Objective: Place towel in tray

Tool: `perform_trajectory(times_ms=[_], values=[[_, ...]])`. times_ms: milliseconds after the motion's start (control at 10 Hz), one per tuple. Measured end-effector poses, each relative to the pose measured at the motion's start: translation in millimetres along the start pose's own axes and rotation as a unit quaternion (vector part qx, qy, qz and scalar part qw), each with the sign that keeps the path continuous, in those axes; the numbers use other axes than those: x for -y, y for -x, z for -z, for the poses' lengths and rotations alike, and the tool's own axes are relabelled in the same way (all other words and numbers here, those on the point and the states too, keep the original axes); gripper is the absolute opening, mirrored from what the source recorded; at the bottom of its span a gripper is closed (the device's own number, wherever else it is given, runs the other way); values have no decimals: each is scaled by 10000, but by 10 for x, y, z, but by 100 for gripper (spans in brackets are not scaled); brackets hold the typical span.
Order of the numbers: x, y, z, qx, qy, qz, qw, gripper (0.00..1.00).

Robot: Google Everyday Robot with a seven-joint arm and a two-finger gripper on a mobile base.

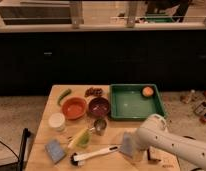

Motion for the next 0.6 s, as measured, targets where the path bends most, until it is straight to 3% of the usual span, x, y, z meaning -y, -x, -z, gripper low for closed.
perform_trajectory(times_ms=[200,600], values=[[19,6,-59,7,33,10,10000,74],[57,22,-198,1,104,25,9999,34]])
